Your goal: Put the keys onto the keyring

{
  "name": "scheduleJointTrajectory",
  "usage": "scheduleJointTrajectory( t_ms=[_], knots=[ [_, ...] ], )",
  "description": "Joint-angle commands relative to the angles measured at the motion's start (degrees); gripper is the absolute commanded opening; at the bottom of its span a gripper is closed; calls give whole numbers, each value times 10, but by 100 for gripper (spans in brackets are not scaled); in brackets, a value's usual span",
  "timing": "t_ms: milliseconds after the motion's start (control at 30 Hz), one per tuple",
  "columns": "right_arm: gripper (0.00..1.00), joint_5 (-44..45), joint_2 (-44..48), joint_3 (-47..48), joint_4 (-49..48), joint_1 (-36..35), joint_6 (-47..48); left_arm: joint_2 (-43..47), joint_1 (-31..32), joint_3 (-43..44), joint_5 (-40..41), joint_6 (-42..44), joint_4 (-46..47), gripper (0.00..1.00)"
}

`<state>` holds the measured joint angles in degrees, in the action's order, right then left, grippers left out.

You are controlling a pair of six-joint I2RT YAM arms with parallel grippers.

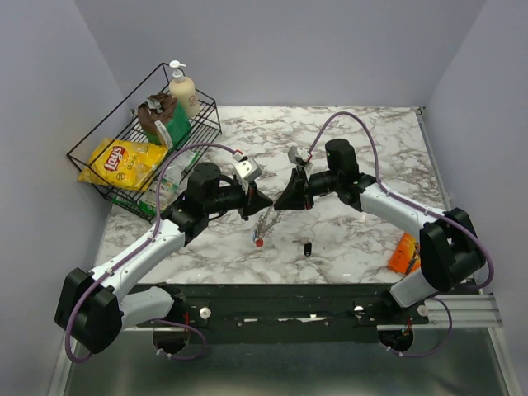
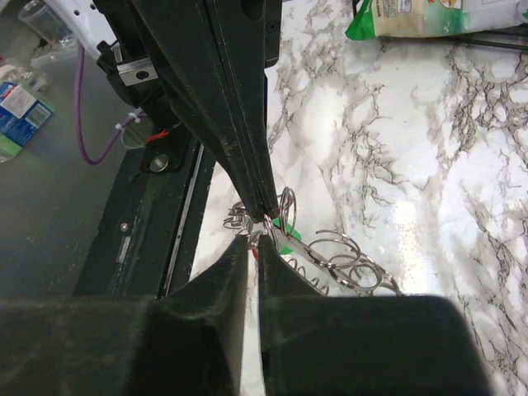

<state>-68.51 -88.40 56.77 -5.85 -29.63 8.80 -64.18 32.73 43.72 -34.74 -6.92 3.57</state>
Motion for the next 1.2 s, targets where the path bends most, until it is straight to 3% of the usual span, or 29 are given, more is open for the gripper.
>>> scheduleJointTrajectory(
  t_ms=[0, 200, 567, 867, 1167],
  knots=[
    [12, -14, -7, 17, 1, -3, -1, 17, 5, 15, -33, -6, 32, 0],
    [12, 0, 2, 6, 0, -3, 0, 27, 5, 16, -7, 11, 11, 0],
    [32, 25, 13, -10, 0, -3, 8, 41, 5, 11, 5, 9, 16, 0],
    [41, 25, 31, -17, -21, -3, 0, 34, 5, 13, -7, 8, 14, 0],
    [35, 1, 26, -11, -41, -3, -24, 26, 5, 15, -16, 3, 20, 0]
  ],
)
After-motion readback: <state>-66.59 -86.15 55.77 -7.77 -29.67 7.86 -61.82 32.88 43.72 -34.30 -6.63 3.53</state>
